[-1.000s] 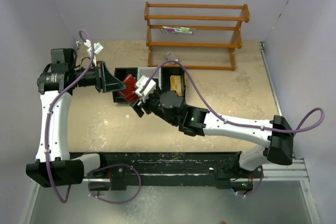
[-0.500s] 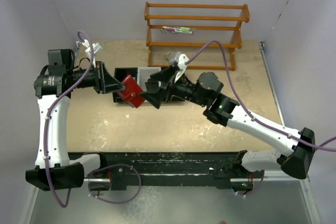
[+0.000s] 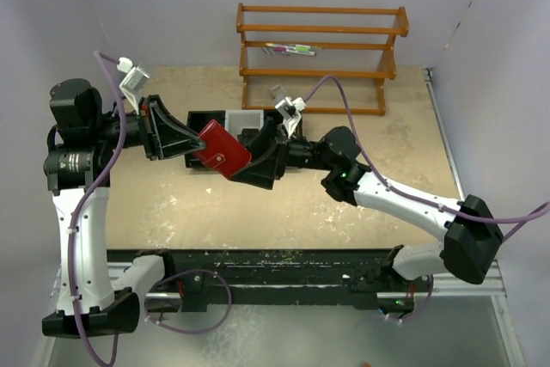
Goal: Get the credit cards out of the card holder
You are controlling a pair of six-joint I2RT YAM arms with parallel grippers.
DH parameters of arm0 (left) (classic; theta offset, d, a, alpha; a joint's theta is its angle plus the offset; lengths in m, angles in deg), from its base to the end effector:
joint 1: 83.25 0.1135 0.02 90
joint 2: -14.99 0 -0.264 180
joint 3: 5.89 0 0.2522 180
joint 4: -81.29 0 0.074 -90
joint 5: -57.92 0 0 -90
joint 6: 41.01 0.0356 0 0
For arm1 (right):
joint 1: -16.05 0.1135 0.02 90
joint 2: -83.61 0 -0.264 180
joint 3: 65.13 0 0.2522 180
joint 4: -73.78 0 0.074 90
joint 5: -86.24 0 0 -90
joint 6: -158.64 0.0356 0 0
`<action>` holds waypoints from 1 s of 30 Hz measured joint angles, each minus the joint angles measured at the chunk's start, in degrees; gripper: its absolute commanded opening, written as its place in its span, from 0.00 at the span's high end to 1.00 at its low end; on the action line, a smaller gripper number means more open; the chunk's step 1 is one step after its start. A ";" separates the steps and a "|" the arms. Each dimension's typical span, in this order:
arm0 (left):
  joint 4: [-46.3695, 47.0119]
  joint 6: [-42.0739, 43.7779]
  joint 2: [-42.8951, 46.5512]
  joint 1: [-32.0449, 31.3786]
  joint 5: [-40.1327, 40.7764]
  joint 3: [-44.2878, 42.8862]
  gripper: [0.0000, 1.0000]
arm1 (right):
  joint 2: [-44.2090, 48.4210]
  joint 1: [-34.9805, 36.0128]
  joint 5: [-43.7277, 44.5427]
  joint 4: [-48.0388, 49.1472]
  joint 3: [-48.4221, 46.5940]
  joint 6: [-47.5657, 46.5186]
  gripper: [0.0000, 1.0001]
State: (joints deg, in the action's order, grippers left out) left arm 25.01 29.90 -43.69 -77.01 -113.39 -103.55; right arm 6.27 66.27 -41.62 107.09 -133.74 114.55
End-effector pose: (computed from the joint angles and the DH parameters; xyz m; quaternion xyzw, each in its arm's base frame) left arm 0.1575 -0.0182 0.4741 0.2428 0.6808 -0.5718 0.3881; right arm 0.1779 0.2478 0.3753 -0.2920 0.5005 0.7092 0.4015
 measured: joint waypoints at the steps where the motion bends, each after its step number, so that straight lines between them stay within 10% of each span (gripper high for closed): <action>1: 0.79 -0.57 0.20 0.00 -0.24 0.20 0.98 | -0.39 0.00 -0.61 2.14 -0.02 1.44 0.21; 7: 1.25 -1.31 0.04 0.00 0.11 1.46 0.98 | -1.33 0.00 -1.09 10.40 -0.02 7.98 0.30; 12: 1.11 -1.25 0.11 0.00 0.59 1.79 0.84 | -1.31 -0.02 -0.59 10.99 -0.07 9.77 0.60; 17: -1.90 4.70 0.28 0.00 2.84 1.68 0.13 | -1.49 -0.31 -0.70 5.42 -1.90 9.99 0.92; 19: -5.90 9.66 -0.28 -0.02 4.74 1.07 0.03 | -1.46 -0.33 -0.87 0.07 -3.96 7.98 0.99; 30: -27.10 42.84 -3.58 -0.02 9.81 -2.69 0.00 | -8.17 -0.31 -2.40 -51.82 -33.73 -24.11 1.00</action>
State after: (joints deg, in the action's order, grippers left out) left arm -2.09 72.74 -47.27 -77.04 -103.58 -106.24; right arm -1.91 65.96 -44.03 55.27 -167.47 90.44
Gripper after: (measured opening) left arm 0.992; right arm 0.184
